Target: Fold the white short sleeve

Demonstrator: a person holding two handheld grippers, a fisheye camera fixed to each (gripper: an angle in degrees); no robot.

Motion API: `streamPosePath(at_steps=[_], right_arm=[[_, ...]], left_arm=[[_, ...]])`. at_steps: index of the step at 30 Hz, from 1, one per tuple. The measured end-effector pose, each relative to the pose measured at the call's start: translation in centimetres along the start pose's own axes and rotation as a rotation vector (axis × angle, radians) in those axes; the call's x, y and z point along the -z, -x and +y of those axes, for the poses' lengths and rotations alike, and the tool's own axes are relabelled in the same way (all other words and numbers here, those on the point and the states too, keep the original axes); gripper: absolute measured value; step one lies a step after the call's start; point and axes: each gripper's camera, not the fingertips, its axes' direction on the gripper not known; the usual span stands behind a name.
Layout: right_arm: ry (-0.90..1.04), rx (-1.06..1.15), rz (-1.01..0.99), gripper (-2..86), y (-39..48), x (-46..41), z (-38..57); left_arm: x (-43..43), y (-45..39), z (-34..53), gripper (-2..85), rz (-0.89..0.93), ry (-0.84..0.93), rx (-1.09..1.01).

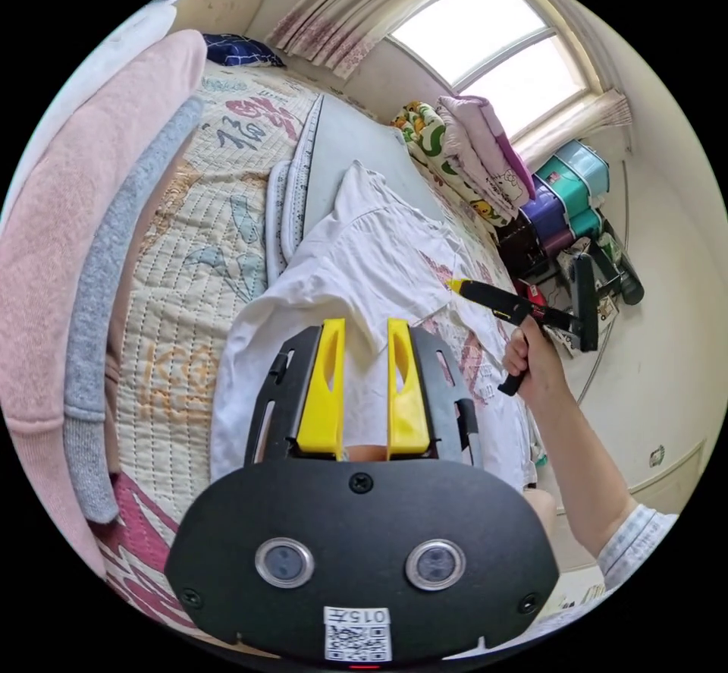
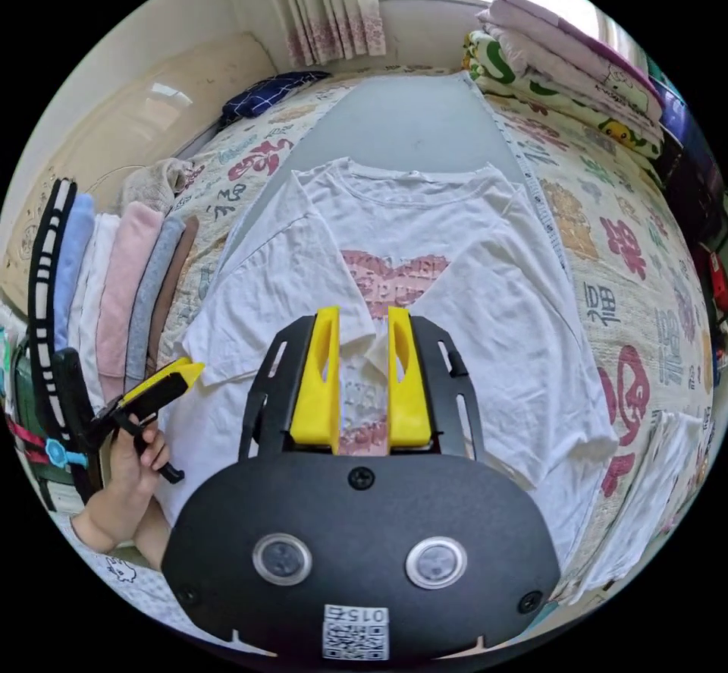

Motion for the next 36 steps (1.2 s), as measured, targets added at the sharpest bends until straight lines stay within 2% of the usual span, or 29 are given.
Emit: streamPosePath(at_steps=[5, 9, 18, 21, 25, 32, 36], right_arm=[[0.011, -0.003, -0.019, 6.4, 4.2, 0.9, -4.8], [0.05, 0.066, -0.005, -0.2, 9.6, 2.2, -8.3], [0.069, 0.083, 0.097, -0.2, 20.9, 4.4, -16.1], [-0.012, 0.055, 0.115, 1.7, 24.2, 7.0, -17.3], [-0.11, 0.037, 0.007, 4.2, 27.1, 11.7, -16.2], [-0.192, -0.016, 0.128, 4.8, 33.0, 18.5, -7.8], [-0.237, -0.056, 0.124, 5.7, 37.2, 21.9, -4.4]], left_arm=[[-0.3, 0.1, -0.5, 3.2, 0.023, 0.044, 0.001], [0.2, 0.1, -0.6, 0.3, 0.033, 0.049, 0.009], [0.5, -0.6, -0.6, -0.2, 0.001, 0.079, -0.008], [1.0, -0.5, -0.7, 0.1, -0.003, 0.082, 0.002], [1.8, -0.2, -0.7, 1.2, 0.019, 0.09, 0.009], [3.8, 0.1, -0.6, 3.4, 0.021, 0.097, -0.009], [5.8, -0.2, 0.4, 4.9, 0.026, 0.034, -0.044]])
